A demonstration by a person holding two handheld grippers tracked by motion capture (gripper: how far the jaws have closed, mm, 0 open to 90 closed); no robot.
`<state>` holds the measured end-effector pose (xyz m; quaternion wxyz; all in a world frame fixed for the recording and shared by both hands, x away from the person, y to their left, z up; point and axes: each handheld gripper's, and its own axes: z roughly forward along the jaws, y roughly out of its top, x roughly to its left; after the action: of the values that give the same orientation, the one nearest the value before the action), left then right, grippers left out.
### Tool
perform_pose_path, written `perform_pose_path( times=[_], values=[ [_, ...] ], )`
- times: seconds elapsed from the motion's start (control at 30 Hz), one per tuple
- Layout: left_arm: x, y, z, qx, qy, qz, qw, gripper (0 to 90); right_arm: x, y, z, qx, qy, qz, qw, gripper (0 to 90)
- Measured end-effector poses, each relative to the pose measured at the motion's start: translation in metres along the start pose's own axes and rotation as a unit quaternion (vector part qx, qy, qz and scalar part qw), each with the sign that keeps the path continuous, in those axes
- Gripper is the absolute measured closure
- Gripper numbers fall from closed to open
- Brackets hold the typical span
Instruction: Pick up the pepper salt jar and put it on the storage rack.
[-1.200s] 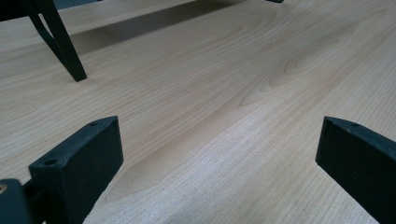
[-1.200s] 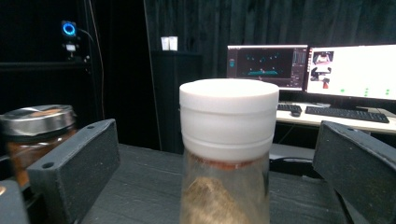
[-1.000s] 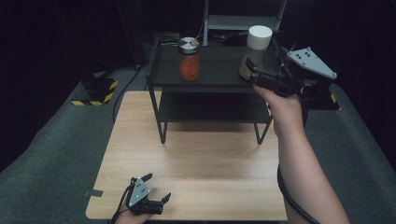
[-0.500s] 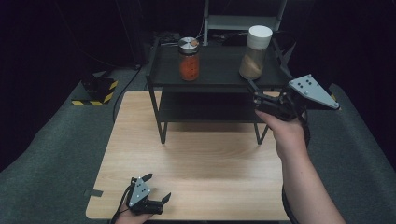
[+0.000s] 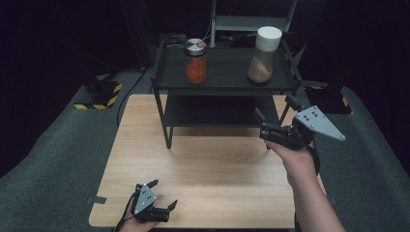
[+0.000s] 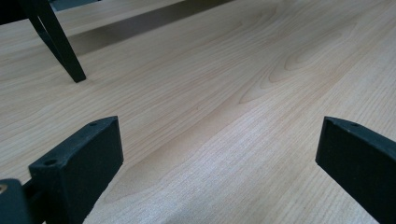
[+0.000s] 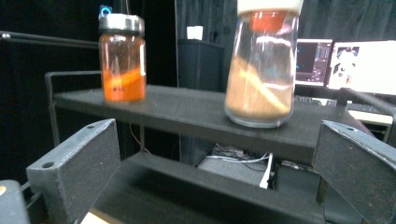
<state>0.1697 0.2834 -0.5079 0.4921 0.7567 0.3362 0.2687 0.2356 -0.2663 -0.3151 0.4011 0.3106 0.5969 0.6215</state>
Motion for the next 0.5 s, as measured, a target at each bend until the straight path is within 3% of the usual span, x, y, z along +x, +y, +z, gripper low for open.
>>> perform_pose_path(
  times=[0.5],
  values=[
    [-0.001,0.0,0.0,0.001,0.001,0.001,1.0,0.9,0.008,-0.028,-0.018,0.016,0.005,-0.007,0.9998,0.1]
  ],
)
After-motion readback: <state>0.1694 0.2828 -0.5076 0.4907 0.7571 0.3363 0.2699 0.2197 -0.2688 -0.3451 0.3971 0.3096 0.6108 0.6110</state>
